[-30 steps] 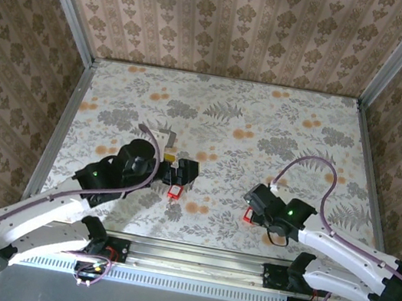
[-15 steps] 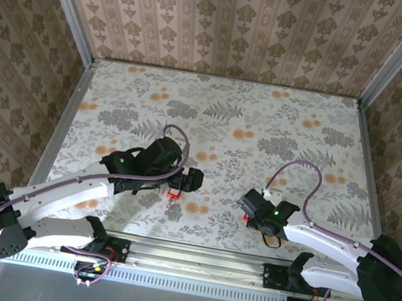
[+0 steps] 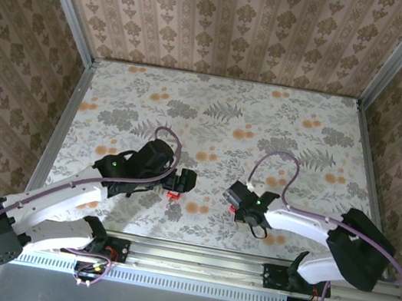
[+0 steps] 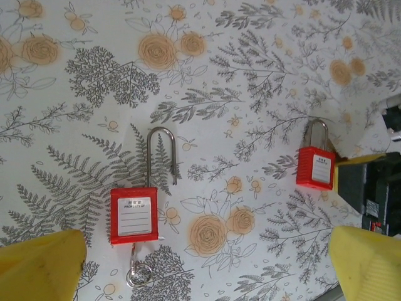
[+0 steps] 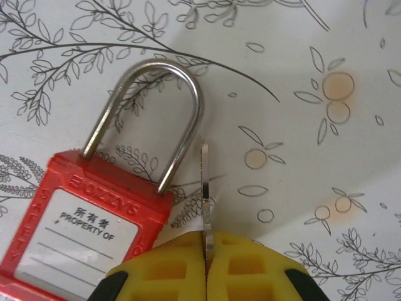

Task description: Unlock with the key

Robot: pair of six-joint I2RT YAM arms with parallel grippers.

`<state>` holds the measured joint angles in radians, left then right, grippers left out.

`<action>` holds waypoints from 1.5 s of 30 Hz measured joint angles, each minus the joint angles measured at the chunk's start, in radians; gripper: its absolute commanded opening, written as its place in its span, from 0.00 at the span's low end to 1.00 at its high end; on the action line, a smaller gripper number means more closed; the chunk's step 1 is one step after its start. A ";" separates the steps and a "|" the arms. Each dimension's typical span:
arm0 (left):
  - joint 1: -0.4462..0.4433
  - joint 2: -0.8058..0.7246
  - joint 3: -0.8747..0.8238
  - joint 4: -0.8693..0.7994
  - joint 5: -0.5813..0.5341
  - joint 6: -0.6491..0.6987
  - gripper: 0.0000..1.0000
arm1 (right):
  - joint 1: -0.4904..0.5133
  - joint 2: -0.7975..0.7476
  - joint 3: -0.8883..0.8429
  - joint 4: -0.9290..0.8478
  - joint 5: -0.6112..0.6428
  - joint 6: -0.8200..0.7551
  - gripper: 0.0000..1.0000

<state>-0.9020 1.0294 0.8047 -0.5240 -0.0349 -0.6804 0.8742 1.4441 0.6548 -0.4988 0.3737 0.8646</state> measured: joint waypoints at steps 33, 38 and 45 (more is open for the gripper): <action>-0.167 0.757 0.475 -0.103 0.060 -0.008 1.00 | -0.163 -0.624 0.005 -0.230 -0.043 -0.099 0.00; -0.172 0.884 0.547 -0.166 0.076 -0.025 1.00 | -0.163 -0.673 -0.040 -0.253 -0.046 -0.099 0.00; -0.172 0.987 0.661 -0.222 0.077 -0.049 0.93 | -0.163 -0.725 -0.083 -0.249 -0.069 -0.099 0.00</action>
<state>-1.0737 2.0167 1.4654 -0.7464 0.0422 -0.7292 0.7113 0.7189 0.5720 -0.7479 0.3046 0.7658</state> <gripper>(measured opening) 0.962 0.067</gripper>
